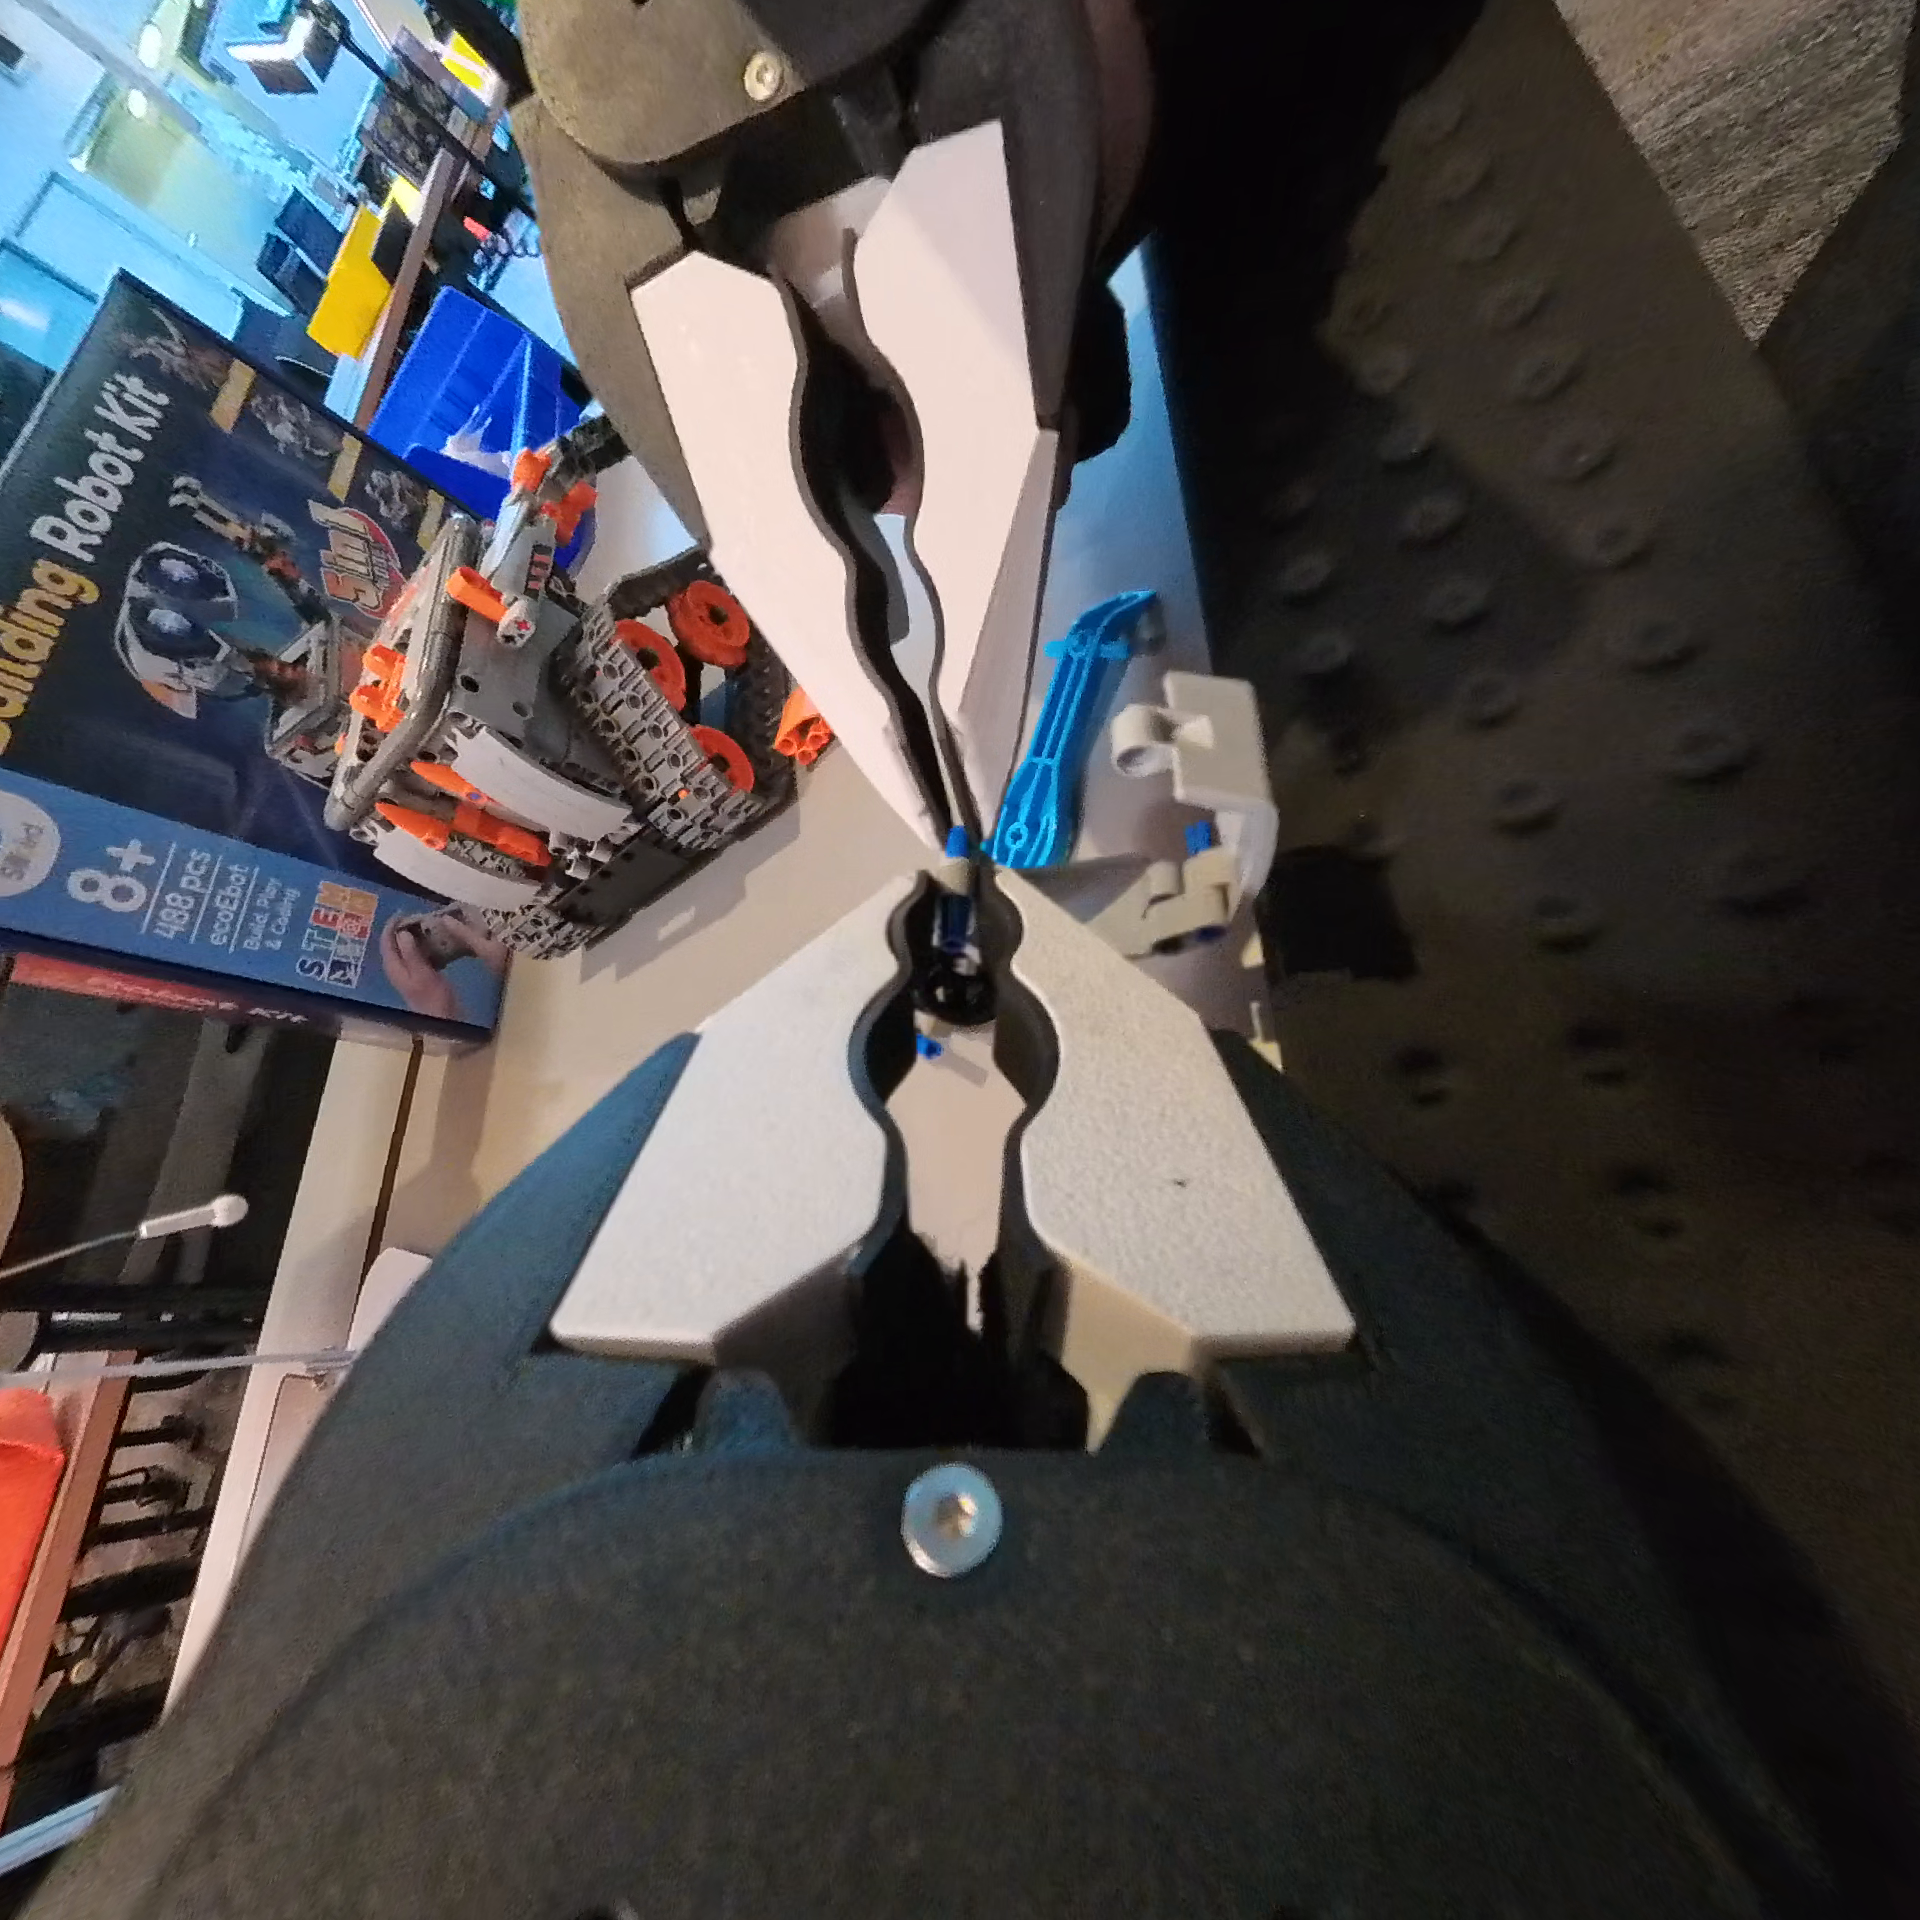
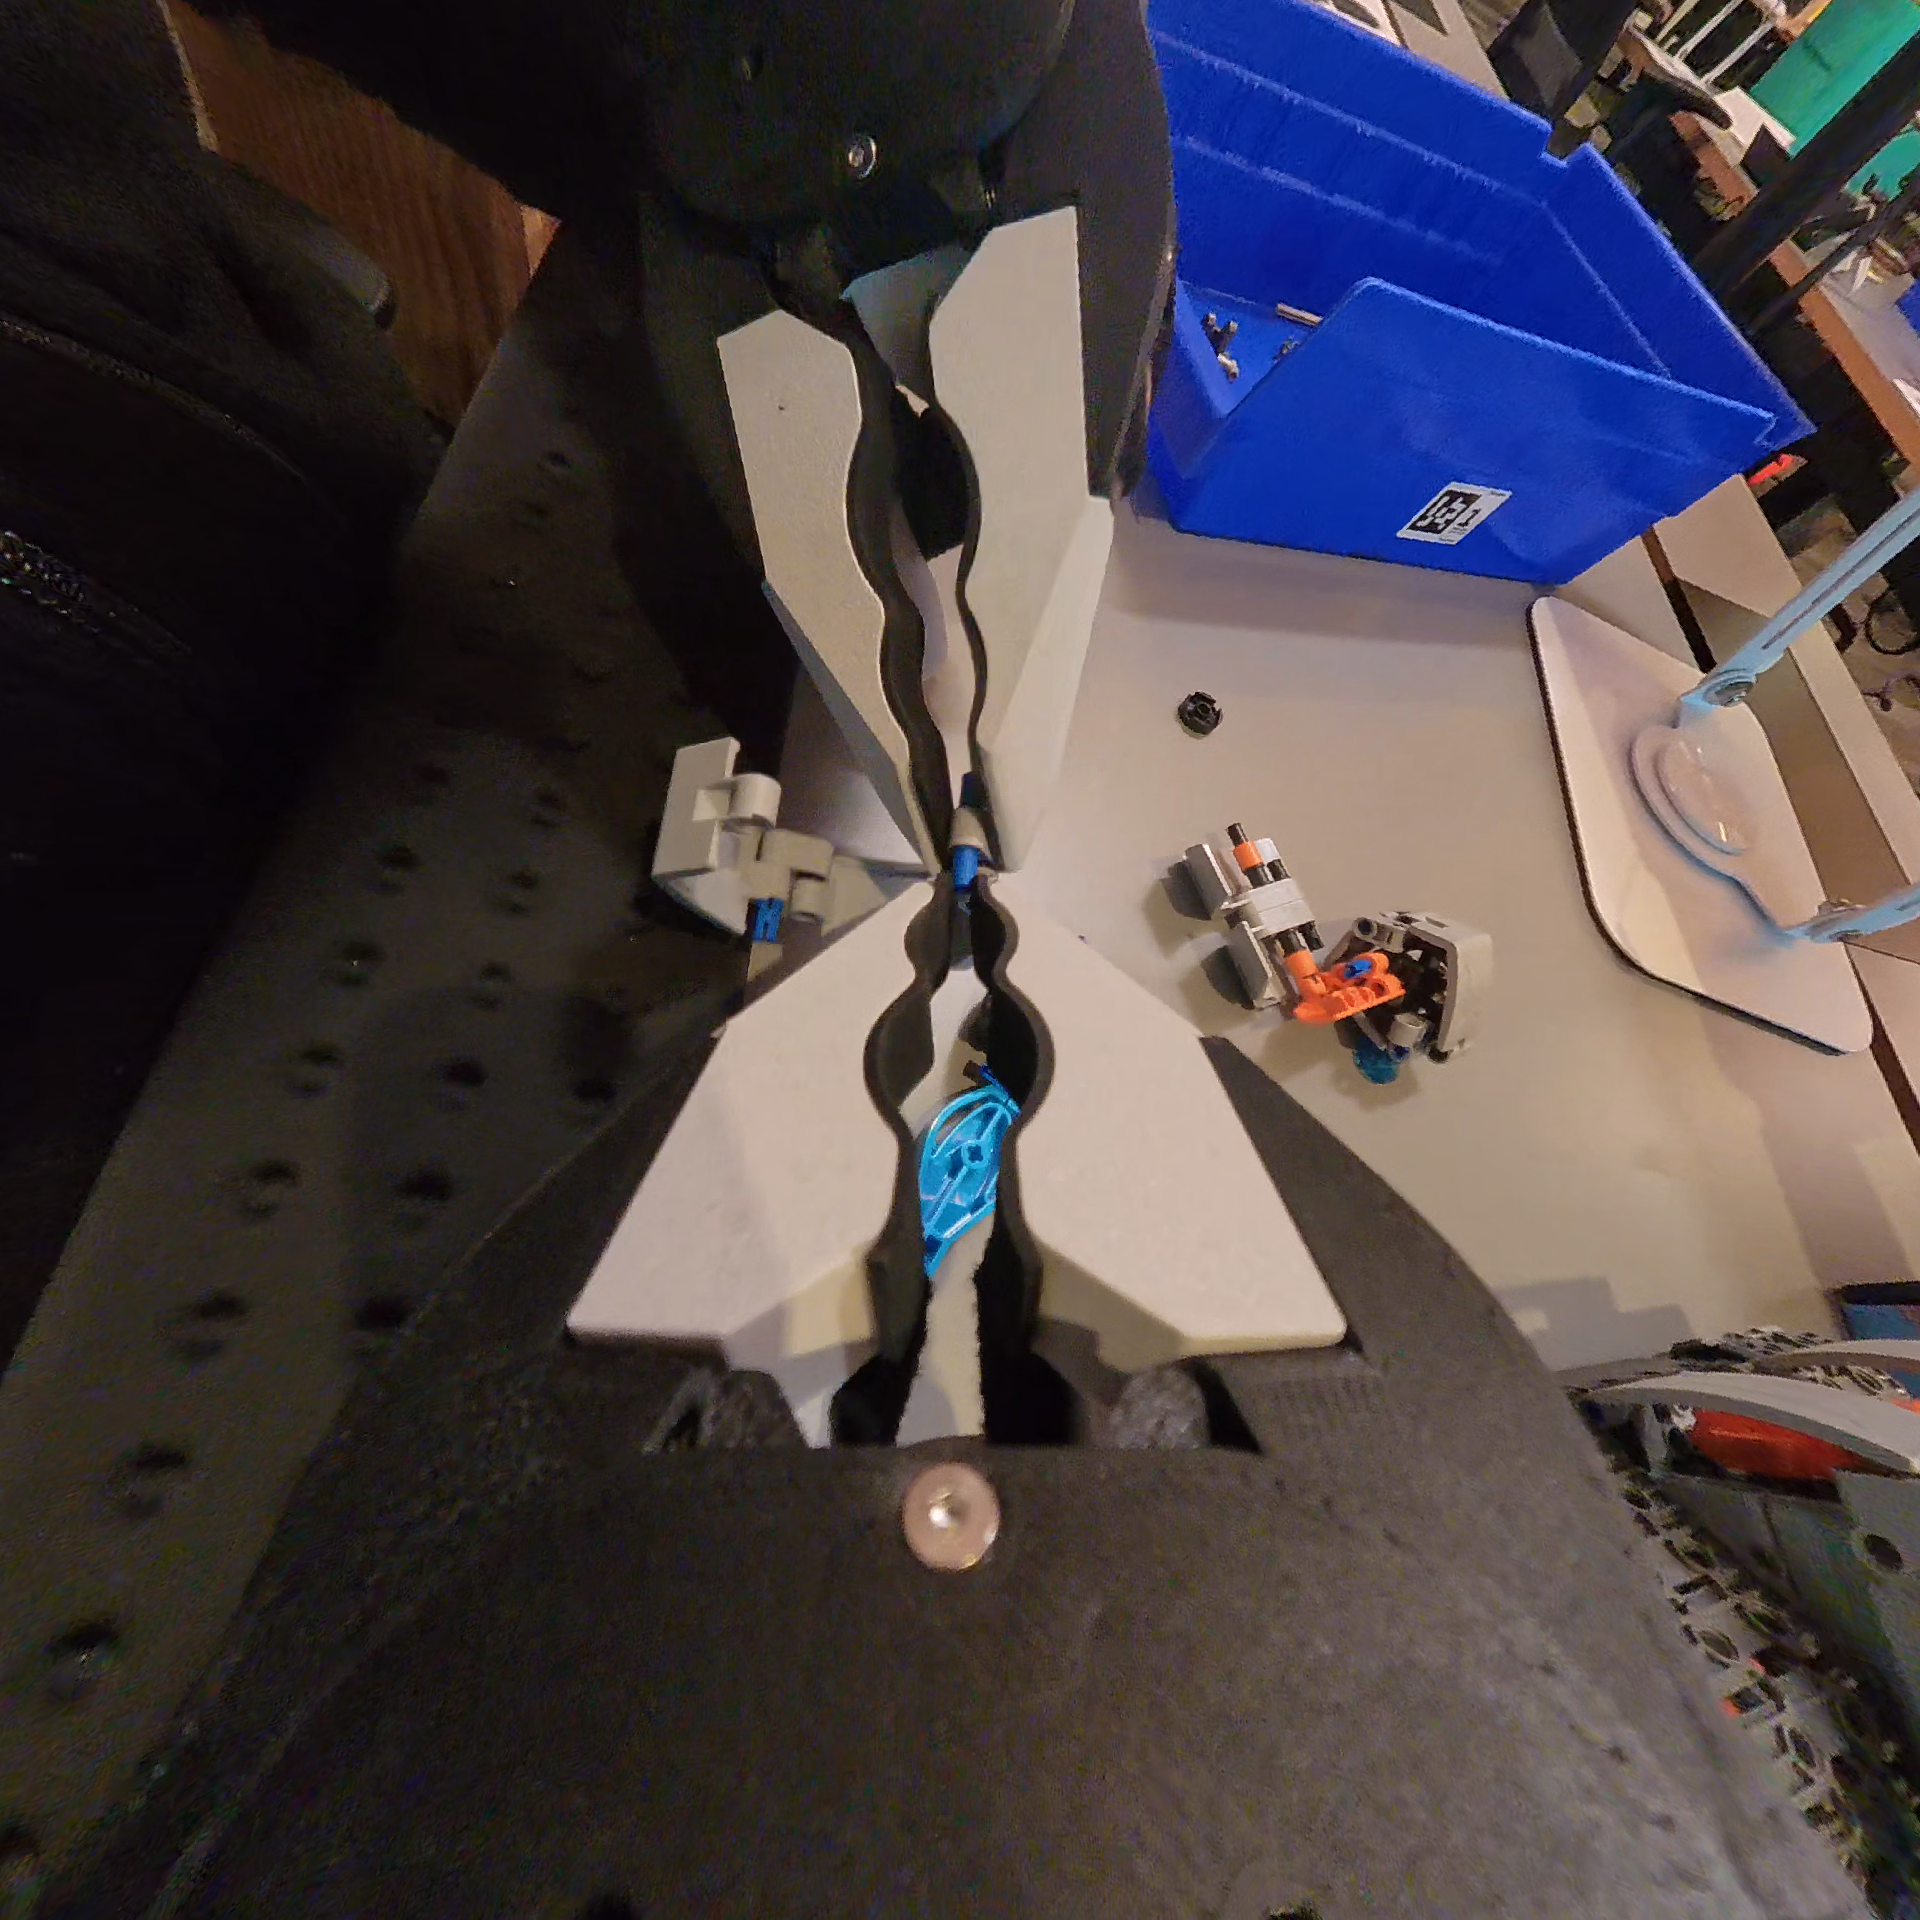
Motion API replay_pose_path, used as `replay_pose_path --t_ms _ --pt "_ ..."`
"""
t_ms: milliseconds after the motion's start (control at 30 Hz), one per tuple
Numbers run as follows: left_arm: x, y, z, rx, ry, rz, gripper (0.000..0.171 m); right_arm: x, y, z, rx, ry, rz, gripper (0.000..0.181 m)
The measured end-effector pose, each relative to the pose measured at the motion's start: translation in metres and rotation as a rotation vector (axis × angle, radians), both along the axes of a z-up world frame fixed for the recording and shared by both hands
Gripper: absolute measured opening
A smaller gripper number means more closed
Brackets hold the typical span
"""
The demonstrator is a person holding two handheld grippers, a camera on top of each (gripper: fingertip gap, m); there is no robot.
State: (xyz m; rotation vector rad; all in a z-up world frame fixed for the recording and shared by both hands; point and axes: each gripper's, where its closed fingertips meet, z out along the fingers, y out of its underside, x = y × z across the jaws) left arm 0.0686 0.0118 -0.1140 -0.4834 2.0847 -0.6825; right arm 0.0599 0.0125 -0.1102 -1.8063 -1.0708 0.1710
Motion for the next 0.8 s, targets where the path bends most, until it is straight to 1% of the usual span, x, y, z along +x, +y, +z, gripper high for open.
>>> replay_pose_path --t_ms 100,133,200,233,267,300,333,400,533,633,700,767,800 --pt "0.001 0.0 0.006 -0.028 -0.029 0.008 0.005 0.002 0.001 0.007 -0.02 0.107 -0.002 0.001" --pt "0.002 0.0 0.008 -0.051 -0.03 0.011 0.005 0.004 0.001 0.008 -0.036 0.142 -0.008 0.004" --pt "0.002 -0.002 0.015 -0.074 -0.065 0.006 0.005 0.007 0.003 0.007 -0.041 0.143 -0.026 0.017" --pt "0.002 -0.006 0.016 -0.089 -0.061 -0.008 0.005 0.006 0.003 0.006 -0.035 0.132 -0.025 0.018" --pt "0.001 -0.009 0.016 -0.106 -0.056 -0.017 0.005 0.004 0.003 0.005 -0.03 0.116 -0.022 0.016" --pt "0.002 -0.008 0.018 -0.109 -0.069 -0.014 0.005 0.002 0.003 0.004 -0.021 0.093 -0.019 0.006" --pt "0.002 -0.007 0.017 -0.103 -0.069 -0.014 0.005 0.002 0.004 0.004 -0.01 0.072 -0.024 0.004" --pt "0.001 -0.008 0.017 -0.134 -0.056 -0.023 0.005 0.001 0.003 0.004 -0.011 0.059 -0.026 0.003" --pt "0.0 -0.01 0.015 -0.148 -0.03 -0.024 0.006 0.0 0.001 0.003 0.02 -0.001 -0.028 0.002" --pt "0.0 -0.011 0.013 -0.113 -0.028 -0.02 0.005 -0.001 0.0 0.001 0.028 -0.027 -0.025 0.002" --pt "-0.001 -0.013 0.014 -0.074 -0.045 -0.02 0.005 -0.001 -0.003 0.003 0.024 -0.004 -0.015 0.002" --pt "-0.002 -0.015 0.018 -0.044 -0.082 -0.022 0.006 -0.003 -0.006 0.007 -0.009 0.072 0.006 0.001" --pt "-0.002 -0.015 0.018 -0.067 -0.076 -0.026 0.006 -0.003 -0.007 0.007 -0.013 0.079 0.01 0.001"
